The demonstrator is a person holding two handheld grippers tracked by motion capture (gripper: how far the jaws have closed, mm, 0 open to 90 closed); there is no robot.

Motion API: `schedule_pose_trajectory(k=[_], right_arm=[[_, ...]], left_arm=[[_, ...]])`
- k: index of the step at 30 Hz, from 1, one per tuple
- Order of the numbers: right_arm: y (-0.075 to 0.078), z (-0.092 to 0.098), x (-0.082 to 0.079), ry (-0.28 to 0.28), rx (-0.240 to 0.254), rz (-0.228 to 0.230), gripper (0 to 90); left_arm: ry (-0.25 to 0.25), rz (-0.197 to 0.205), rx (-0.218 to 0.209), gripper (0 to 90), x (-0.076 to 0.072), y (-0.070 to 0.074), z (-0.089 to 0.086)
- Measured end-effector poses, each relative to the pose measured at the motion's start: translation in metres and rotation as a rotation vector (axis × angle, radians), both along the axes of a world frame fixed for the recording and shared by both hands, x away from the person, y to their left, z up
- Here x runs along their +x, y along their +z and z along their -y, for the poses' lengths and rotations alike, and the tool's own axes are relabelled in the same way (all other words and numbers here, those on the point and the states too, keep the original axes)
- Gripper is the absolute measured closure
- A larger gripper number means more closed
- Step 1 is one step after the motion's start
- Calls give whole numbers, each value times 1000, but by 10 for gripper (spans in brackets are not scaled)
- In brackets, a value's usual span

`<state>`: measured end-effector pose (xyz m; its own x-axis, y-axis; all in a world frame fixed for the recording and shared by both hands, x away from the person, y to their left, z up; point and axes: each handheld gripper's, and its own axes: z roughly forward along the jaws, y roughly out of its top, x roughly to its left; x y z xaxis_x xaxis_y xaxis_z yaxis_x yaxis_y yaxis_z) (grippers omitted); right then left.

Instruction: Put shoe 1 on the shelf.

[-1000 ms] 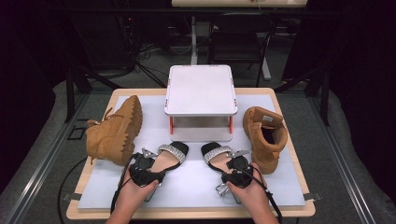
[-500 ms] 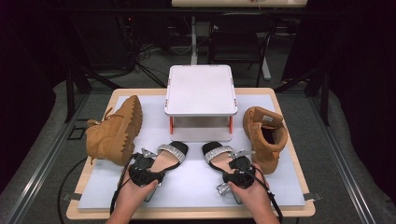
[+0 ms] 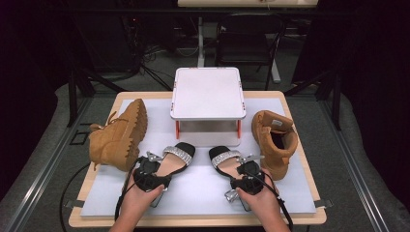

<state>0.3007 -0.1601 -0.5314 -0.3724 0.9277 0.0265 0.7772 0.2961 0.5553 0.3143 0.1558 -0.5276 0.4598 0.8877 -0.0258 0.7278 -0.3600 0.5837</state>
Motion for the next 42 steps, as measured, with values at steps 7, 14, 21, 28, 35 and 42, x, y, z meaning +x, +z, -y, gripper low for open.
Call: schedule_pose_trajectory(k=[7, 14, 21, 28, 35, 42], right_arm=[[4, -2, 4, -8, 2, 23, 403], [16, 1, 13, -4, -15, -92, 405], [14, -4, 26, -43, 5, -8, 406], [13, -8, 40, -71, 5, -2, 405], [10, -11, 49, -86, 10, 18, 405], [8, -12, 58, -101, 5, 10, 405]], left_arm=[[6, -3, -3, 404, 9, 4, 8], [11, -23, -7, 406, 21, 9, 25], [0, -20, 3, 406, 34, 13, 42], [23, -11, 9, 406, 49, 15, 48], [40, -25, 1, 406, 60, 8, 48], [49, -28, 3, 406, 65, 3, 50]])
